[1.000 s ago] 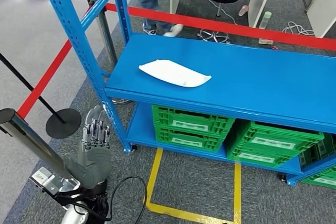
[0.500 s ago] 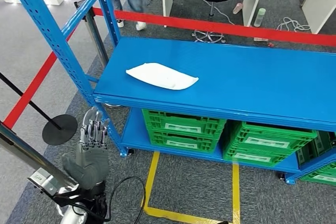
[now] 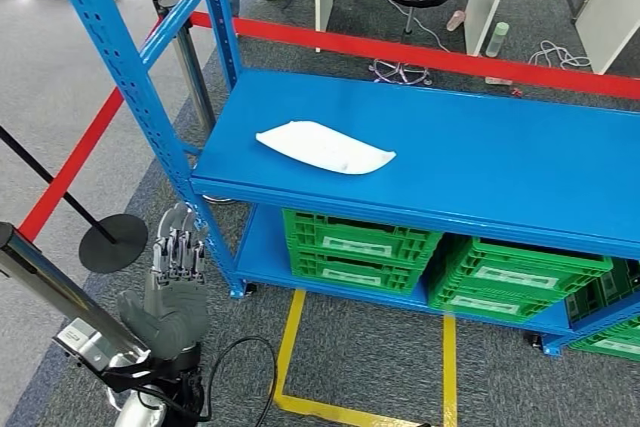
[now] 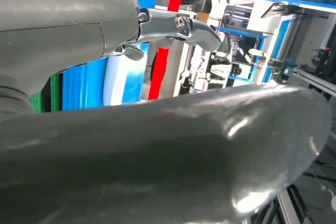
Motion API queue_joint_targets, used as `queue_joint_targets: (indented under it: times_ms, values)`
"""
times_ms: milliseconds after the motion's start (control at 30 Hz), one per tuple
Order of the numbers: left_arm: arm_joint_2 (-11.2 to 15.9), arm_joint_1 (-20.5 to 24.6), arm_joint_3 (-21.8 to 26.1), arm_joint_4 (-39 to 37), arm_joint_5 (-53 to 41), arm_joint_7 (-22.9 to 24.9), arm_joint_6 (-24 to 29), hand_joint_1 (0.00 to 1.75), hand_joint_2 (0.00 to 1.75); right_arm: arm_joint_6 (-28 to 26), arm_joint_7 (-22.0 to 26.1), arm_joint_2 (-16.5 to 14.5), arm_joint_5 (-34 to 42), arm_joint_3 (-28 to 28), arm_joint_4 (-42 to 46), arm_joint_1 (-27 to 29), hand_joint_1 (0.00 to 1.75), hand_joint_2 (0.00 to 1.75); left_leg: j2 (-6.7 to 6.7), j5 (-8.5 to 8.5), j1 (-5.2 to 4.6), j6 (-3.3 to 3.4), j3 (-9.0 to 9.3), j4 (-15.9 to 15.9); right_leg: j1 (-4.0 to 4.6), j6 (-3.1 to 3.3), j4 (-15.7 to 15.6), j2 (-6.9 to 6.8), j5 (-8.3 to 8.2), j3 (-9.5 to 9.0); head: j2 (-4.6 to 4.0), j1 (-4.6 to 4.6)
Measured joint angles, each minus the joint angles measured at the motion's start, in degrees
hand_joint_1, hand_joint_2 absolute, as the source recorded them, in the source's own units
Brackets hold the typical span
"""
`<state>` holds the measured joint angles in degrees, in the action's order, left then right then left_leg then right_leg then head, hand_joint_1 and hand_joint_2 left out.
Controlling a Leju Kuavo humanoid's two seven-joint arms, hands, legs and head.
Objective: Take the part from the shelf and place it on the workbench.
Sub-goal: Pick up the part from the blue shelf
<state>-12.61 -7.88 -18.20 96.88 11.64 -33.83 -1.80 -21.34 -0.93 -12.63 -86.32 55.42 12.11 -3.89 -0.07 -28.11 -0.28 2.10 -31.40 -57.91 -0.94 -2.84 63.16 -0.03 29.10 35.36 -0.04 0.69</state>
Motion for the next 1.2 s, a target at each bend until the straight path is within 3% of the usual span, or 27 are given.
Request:
queue_joint_targets:
  times_ms: [67, 200, 267, 333, 367, 400, 433, 500, 567, 667, 733, 833, 867, 900, 933, 1000, 1033, 1100, 1200]
  values:
    - [0.09, 0.06, -0.09, 0.01, -0.11, -0.22, -0.96, 0.00, 0.00, 0.06, 0.06, 0.00, -0.14, -0.03, 0.00, -0.13, 0.00, 0.00, -0.05, -0.32, -0.24, -0.54, -0.11, -0.47, 0.01, 0.43, -4.45, 0.08, -1.04, -2.38, 0.00, 0.04]
    - [0.34, 0.25, -0.41, 0.04, -0.28, -0.67, -2.35, 0.00, 0.00, 0.12, 0.19, 0.00, -0.27, -0.07, 0.01, -0.02, 0.00, 0.00, 0.03, -1.43, -0.14, -1.54, -0.49, -1.60, 0.01, 2.24, -5.06, 0.30, 0.07, -3.10, 0.00, 0.27]
    - [0.46, 0.31, -0.56, 0.05, -0.42, -0.88, -2.74, 0.00, 0.00, 0.13, 0.26, 0.00, -0.32, -0.08, 0.02, -0.01, 0.00, 0.00, 0.09, -3.91, 0.11, -2.28, -2.80, -6.76, -0.22, 2.99, -5.20, 0.13, 0.33, -3.94, 0.00, 0.58]
    - [0.56, 0.26, -0.67, -0.01, -0.62, -1.01, -2.88, 0.00, 0.00, 0.14, 0.28, 0.01, -0.33, -0.08, 0.02, -0.03, 0.00, 0.00, 0.08, -6.85, 0.34, -2.73, -7.01, -14.49, -0.20, 3.18, -5.12, -0.10, 0.37, -4.57, 0.00, 0.74]
    - [0.57, 0.22, -0.69, -0.05, -0.72, -1.02, -2.72, 0.00, 0.00, 0.14, 0.28, 0.01, -0.29, -0.07, 0.02, -0.03, 0.00, 0.00, 0.08, -7.20, 0.40, -2.77, -8.62, -16.86, -0.17, 3.18, -5.11, -0.08, 0.54, -4.82, 0.00, 0.74]
    - [0.57, 0.21, -0.69, -0.09, -0.80, -1.02, -2.50, 0.00, 0.00, 0.13, 0.28, 0.02, -0.25, -0.07, 0.02, -0.02, 0.00, 0.00, 0.08, -6.34, 0.42, -2.67, -9.35, -17.23, -0.11, 3.15, -5.10, 0.01, 0.75, -5.07, 0.00, 0.75]
    - [0.56, 0.21, -0.69, -0.12, -0.85, -1.02, -2.24, 0.00, 0.00, 0.12, 0.28, 0.02, -0.19, -0.06, 0.02, -0.02, 0.00, 0.00, 0.07, -4.35, 0.39, -2.43, -9.00, -15.37, -0.04, 3.11, -5.09, 0.14, 1.01, -5.38, 0.00, 0.77]
    - [0.54, 0.22, -0.68, -0.13, -0.95, -1.01, -1.94, 0.00, 0.00, 0.11, 0.28, -0.01, -0.11, -0.05, 0.01, -0.01, 0.00, 0.00, 0.01, 0.52, 0.14, -1.45, -6.31, -8.15, 0.09, 2.97, -5.13, 0.34, 1.59, -5.91, 0.00, 0.73]
    - [0.49, 0.24, -0.67, -0.14, -1.01, -0.97, -1.85, 0.00, 0.00, 0.10, 0.27, -0.06, -0.05, -0.05, -0.02, -0.07, 0.00, 0.00, -0.06, 2.65, -0.28, -0.39, -4.32, -3.01, 0.16, 2.45, -5.20, 0.47, 2.04, -6.15, 0.00, 0.68]
    - [0.40, 0.25, -0.67, -0.14, -1.02, -0.92, -1.79, 0.00, 0.00, 0.08, 0.26, -0.09, -0.02, -0.05, -0.02, -0.14, 0.00, 0.00, -0.10, 2.48, -0.31, 0.13, -3.69, -1.26, 0.15, 1.38, -5.77, 0.31, 2.33, -6.37, 0.00, 0.67]
    - [0.30, 0.31, -0.69, -0.14, -1.03, -0.91, -1.78, 0.00, 0.00, 0.07, 0.27, -0.09, -0.04, -0.05, -0.02, -0.21, 0.00, 0.00, -0.05, 2.63, 0.11, 0.33, -2.73, -0.07, 0.27, 0.91, -4.38, 0.19, 3.59, -5.80, -0.01, 0.48]
    - [0.26, 0.39, -0.68, -0.16, -1.04, -0.83, -1.58, 0.00, 0.00, 0.08, 0.27, -0.05, -0.03, -0.05, -0.02, -0.27, 0.00, 0.00, 0.07, 2.51, 0.24, 0.65, -2.14, 0.44, 0.24, 0.36, 5.88, 0.15, 7.81, -0.13, 0.00, 0.13]
    - [0.26, 0.38, -0.68, -0.18, -1.04, -0.76, -1.46, 0.00, 0.00, 0.08, 0.27, -0.03, -0.01, -0.05, -0.02, -0.21, 0.00, 0.00, 0.06, 2.40, 0.21, 0.70, -2.10, 0.43, 0.21, 0.19, 8.87, 0.14, 8.37, 1.87, 0.00, 0.07]
    - [0.26, 0.38, -0.67, -0.21, -1.04, -0.67, -1.33, 0.00, 0.00, 0.08, 0.26, -0.01, 0.03, -0.05, -0.02, -0.12, 0.00, 0.00, 0.02, 2.28, 0.19, 0.69, -2.02, 0.42, 0.19, 0.07, 9.92, 0.14, 7.83, 2.97, 0.00, 0.04]
    - [0.26, 0.37, -0.67, -0.24, -1.04, -0.58, -1.20, 0.00, 0.00, 0.08, 0.25, 0.01, 0.07, -0.04, -0.02, -0.08, 0.00, 0.00, -0.04, 2.14, 0.21, 0.60, -1.86, 0.40, 0.16, -0.01, 8.70, 0.12, 6.16, 2.93, 0.00, 0.02]
    - [0.25, 0.38, -0.66, -0.27, -1.12, -0.43, -0.97, 0.00, 0.00, 0.07, 0.25, 0.04, 0.10, -0.03, -0.01, -0.10, 0.00, 0.00, -0.14, 1.75, 0.21, 0.17, -1.46, 0.24, 0.02, -0.09, 1.44, 0.05, 1.50, 0.20, 0.00, -0.04]
    - [0.24, 0.39, -0.65, -0.27, -1.16, -0.39, -0.85, 0.00, 0.00, 0.08, 0.26, 0.05, 0.10, -0.04, 0.00, -0.17, 0.00, 0.00, -0.17, 1.47, 0.09, -0.14, -1.41, -0.05, -0.03, 0.03, -2.08, 0.09, -0.02, -1.43, -0.01, -0.08]
    - [0.23, 0.40, -0.61, -0.27, -1.25, -0.32, -0.73, 0.00, 0.00, 0.08, 0.27, 0.07, 0.10, -0.04, 0.00, -0.22, 0.00, 0.00, -0.18, 1.17, -0.20, -0.68, -1.53, -0.49, -0.02, 0.61, -5.11, 0.23, -0.73, -2.96, -0.01, -0.02]
    - [0.23, 0.39, -0.45, -0.27, -1.30, -0.31, -0.51, 0.00, 0.00, 0.05, 0.28, 0.06, 0.11, -0.03, 0.00, -0.09, 0.00, 0.00, -0.15, 0.66, -0.18, -1.16, -1.69, -1.12, -0.04, 1.68, -5.21, 0.31, -0.76, -3.15, 0.00, 0.12]
